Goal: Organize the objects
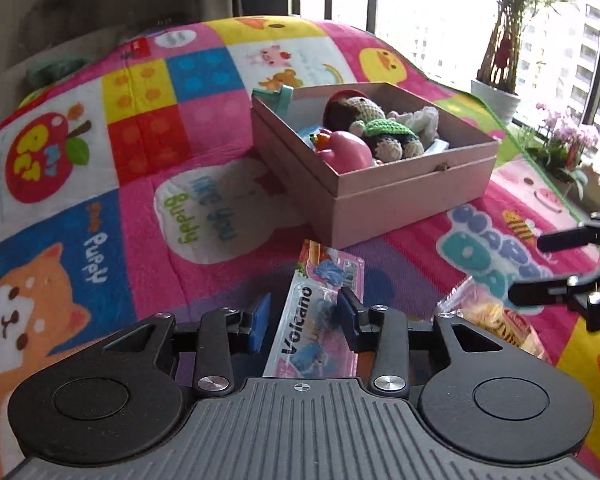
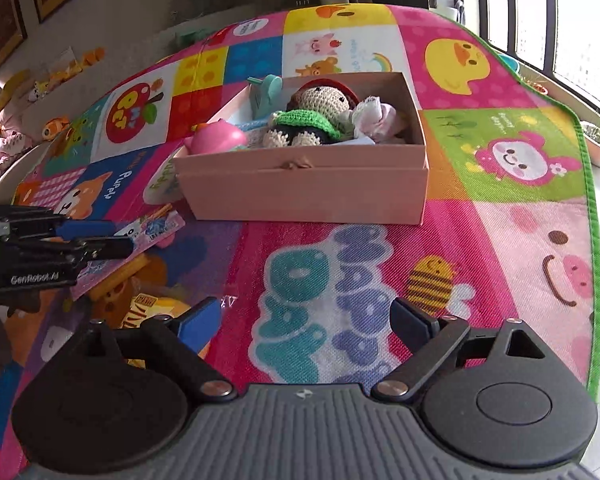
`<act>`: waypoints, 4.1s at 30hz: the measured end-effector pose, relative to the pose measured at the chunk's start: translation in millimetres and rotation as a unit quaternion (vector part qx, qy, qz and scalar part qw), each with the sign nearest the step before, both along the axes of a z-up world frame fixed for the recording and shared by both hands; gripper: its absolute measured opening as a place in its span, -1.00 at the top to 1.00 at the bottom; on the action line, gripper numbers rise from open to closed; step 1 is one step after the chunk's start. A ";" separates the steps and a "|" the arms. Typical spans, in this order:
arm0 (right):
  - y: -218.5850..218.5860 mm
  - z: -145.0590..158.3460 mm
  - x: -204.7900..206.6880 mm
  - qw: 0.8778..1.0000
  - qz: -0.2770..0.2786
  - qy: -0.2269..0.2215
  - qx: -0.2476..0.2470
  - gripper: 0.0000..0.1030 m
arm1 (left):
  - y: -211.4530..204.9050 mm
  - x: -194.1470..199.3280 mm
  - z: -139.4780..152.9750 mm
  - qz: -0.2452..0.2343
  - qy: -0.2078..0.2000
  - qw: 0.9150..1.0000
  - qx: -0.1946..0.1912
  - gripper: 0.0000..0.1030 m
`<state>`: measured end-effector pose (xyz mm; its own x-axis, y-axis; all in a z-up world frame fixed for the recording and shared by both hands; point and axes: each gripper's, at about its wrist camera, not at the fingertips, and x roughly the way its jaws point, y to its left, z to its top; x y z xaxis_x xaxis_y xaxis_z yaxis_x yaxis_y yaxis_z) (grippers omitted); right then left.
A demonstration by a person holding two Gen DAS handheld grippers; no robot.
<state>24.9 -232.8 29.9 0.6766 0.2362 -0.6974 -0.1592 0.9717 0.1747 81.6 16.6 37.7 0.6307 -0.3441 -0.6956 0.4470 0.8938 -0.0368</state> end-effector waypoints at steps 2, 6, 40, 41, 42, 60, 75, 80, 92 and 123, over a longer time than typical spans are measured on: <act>1.8 -5.7 -4.9 1.000 0.002 0.002 0.002 -0.95 | 2.4 14.0 -7.6 -0.002 0.052 0.998 -0.033 0.03; 6.1 -14.0 -13.6 1.000 0.012 -0.002 -0.013 -0.99 | -10.9 7.1 -12.2 -0.020 0.043 0.999 0.004 0.06; 77.4 6.6 -45.0 0.987 0.136 -0.047 -0.077 -1.00 | 15.2 -58.8 -13.2 0.055 0.040 0.997 -0.036 0.36; 75.3 6.5 -44.5 0.987 0.130 -0.048 -0.085 -1.00 | 15.0 -59.3 -13.2 0.056 0.038 0.997 -0.036 0.36; 72.8 7.1 -43.9 0.987 0.124 -0.049 -0.090 -1.00 | 14.7 -59.5 -13.3 0.056 0.038 0.997 -0.035 0.36; 66.2 9.7 -4.0 0.997 0.058 0.026 0.035 -0.90 | 14.6 -61.9 -13.9 0.058 0.031 0.997 -0.034 0.36; 33.4 10.5 -27.0 0.999 0.039 0.035 -0.002 -0.08 | 12.1 -70.5 -12.5 0.071 0.025 0.997 -0.028 0.37; -3.0 27.6 -39.6 0.999 0.005 0.009 0.035 -0.08 | 10.9 -76.5 -8.5 0.073 0.036 0.995 -0.050 0.48; -34.5 35.7 -35.2 0.996 -0.031 -0.053 0.068 -0.08 | -40.9 33.3 70.2 0.073 -0.051 0.985 -0.146 0.48; -27.2 59.7 145.8 0.996 -0.039 -0.074 0.004 -0.08 | -1.5 32.2 28.3 0.147 -0.018 0.966 -0.211 0.46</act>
